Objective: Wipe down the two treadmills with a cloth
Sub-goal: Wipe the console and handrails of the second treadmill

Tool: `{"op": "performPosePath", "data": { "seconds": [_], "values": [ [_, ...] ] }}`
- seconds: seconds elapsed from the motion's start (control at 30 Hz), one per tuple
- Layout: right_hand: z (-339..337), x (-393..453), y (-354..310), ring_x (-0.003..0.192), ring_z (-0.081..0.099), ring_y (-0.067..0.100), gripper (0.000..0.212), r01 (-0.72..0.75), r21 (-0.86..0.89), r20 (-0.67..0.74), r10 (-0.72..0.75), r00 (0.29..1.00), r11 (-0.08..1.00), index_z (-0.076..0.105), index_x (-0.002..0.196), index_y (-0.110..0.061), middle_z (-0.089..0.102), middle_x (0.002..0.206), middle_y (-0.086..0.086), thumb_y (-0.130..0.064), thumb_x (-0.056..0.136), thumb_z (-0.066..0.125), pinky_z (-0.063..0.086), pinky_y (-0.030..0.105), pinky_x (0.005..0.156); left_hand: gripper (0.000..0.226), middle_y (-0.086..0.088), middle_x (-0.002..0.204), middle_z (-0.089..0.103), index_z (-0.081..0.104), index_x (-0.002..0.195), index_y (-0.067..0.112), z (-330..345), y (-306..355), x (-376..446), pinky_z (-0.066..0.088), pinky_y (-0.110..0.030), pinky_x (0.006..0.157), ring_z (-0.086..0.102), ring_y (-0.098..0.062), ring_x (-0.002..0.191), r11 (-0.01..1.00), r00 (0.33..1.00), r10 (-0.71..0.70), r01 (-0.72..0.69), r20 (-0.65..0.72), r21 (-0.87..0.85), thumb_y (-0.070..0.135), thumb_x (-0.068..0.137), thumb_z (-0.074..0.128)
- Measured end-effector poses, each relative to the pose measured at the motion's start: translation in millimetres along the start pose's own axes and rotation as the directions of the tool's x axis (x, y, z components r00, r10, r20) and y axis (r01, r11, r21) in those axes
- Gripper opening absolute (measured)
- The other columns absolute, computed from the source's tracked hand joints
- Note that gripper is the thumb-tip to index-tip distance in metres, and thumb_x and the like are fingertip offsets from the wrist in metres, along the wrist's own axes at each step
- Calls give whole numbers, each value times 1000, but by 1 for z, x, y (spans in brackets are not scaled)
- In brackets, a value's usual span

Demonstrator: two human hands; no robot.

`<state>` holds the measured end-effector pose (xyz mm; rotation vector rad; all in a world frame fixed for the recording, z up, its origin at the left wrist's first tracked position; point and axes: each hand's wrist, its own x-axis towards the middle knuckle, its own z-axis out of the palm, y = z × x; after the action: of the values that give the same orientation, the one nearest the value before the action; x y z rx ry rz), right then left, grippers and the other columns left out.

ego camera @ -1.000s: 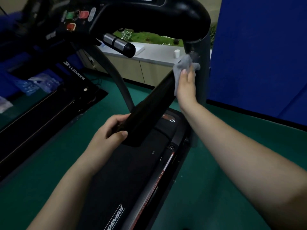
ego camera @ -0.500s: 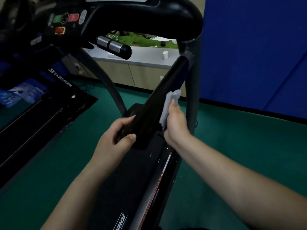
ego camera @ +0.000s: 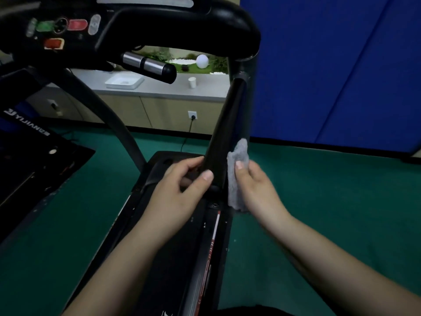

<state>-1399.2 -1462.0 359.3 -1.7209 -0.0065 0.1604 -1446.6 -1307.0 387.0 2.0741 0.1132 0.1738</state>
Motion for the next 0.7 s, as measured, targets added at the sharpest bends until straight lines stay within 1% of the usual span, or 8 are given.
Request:
{"op": "performPosePath", "data": {
  "seconds": [0.1, 0.2, 0.3, 0.37, 0.43, 0.5, 0.6, 0.7],
  "values": [
    [-4, -12, -29, 105, 49, -8, 35, 225, -246, -111, -258, 960, 943, 55, 129, -28, 50, 118, -7, -30, 94, 54, 31, -4, 85, 27, 11, 111, 66, 66, 113, 35, -9, 4, 5, 45, -16, 79, 63, -1, 93, 991, 990, -16, -4, -143, -136, 45, 90, 56],
    [9, -16, -59, 112, 44, -5, 51, 319, -284, -8, -335, 942, 904, 41, 143, -28, 41, 126, -8, -24, 94, 55, 24, -9, 86, 38, 14, 100, 71, 68, 106, 33, -14, 19, 10, 49, -25, 80, 64, 0, 90, 967, 995, 23, -46, -95, -250, 58, 81, 53],
    [25, -20, -81, 123, 43, -5, 50, 323, -158, 113, -308, 945, 933, 36, 146, -31, 43, 136, -10, -20, 98, 45, 30, 6, 103, 26, 10, 95, 71, 64, 98, 28, -19, 31, 15, 51, -27, 80, 66, -4, 91, 955, 993, 89, -106, -73, -277, 51, 85, 60],
    [29, -22, -87, 124, 47, -6, 45, 313, -68, 152, -301, 942, 947, 39, 145, -30, 48, 140, -13, -22, 101, 42, 38, 16, 106, 22, 2, 93, 73, 63, 94, 23, -23, 31, 22, 55, -34, 79, 69, -11, 88, 907, 990, 68, -114, -125, -404, 43, 86, 60],
    [26, -20, -89, 120, 52, -5, 40, 323, -47, 97, -318, 943, 945, 46, 140, -28, 53, 137, -14, -24, 100, 41, 44, 22, 103, 22, -2, 94, 73, 62, 93, 20, -30, 24, 33, 57, -42, 83, 71, -17, 90, 817, 978, -44, -83, -205, -571, 38, 83, 56],
    [19, -15, -85, 113, 58, 0, 34, 318, -88, -51, -324, 945, 944, 54, 132, -27, 61, 126, -12, -20, 99, 45, 48, 31, 101, 15, -3, 95, 73, 62, 93, 19, -43, 12, 42, 57, -45, 84, 71, -19, 92, 731, 947, -143, -94, -287, -675, 32, 87, 56],
    [9, -1, -72, 108, 58, 0, 29, 190, -200, -218, -232, 948, 961, 58, 122, -30, 60, 114, -17, -20, 96, 52, 46, 36, 103, 4, 5, 95, 68, 57, 93, 24, -63, -8, 45, 54, -29, 74, 69, -8, 88, 739, 919, -166, -124, -357, -663, 27, 96, 56],
    [12, 11, -58, 111, 56, 5, 32, 37, -254, -196, -89, 976, 966, 53, 128, -30, 58, 118, -14, -35, 96, 51, 44, 38, 105, 11, 9, 84, 63, 52, 88, 25, -54, -19, 34, 50, -18, 64, 63, 4, 75, 833, 932, -70, -142, -356, -534, 31, 95, 57]
  ]
}}
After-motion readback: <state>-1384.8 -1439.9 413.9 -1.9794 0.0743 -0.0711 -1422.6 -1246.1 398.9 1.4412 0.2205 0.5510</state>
